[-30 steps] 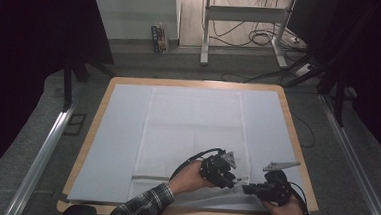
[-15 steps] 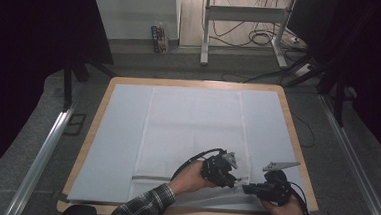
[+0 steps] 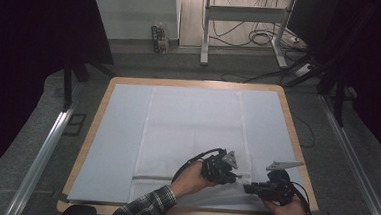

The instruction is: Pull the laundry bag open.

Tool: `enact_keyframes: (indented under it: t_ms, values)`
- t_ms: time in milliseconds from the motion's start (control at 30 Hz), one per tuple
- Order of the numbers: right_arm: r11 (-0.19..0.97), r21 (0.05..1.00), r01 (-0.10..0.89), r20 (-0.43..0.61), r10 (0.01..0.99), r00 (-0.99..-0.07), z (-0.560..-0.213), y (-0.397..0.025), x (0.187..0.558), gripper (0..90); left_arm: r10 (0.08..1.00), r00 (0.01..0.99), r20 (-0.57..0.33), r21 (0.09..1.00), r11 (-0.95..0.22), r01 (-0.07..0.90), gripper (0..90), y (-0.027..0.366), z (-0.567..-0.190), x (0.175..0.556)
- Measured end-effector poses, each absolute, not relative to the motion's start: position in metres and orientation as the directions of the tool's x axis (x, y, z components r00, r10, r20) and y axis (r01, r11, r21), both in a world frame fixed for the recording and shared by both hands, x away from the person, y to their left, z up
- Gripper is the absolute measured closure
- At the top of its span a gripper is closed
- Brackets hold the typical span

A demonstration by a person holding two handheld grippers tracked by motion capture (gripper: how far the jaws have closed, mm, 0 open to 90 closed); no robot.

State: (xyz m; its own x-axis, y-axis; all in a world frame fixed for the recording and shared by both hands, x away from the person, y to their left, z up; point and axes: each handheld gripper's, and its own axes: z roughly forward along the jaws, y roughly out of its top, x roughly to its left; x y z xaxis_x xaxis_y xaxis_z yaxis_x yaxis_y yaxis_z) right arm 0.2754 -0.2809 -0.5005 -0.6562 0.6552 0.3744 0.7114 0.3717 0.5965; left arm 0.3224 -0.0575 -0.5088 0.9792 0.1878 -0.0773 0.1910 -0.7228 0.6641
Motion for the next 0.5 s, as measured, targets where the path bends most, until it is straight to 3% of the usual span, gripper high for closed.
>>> enact_keyframes:
  t_ms: [133, 500]
  values:
    - [0.335, 0.622, 0.708, 0.39, 0.651, -0.651, -0.493, -0.285, 0.274, 62.3, 0.188, 0.98, -0.07, 0.679, -0.711, 0.185, 85.4, -0.055, -0.502, 0.321]
    - [0.272, 0.629, 0.728, 0.432, 0.656, -0.618, -0.484, -0.287, 0.284, 50.6, 0.178, 0.982, -0.06, 0.694, -0.7, 0.169, 85.6, -0.05, -0.5, 0.315]
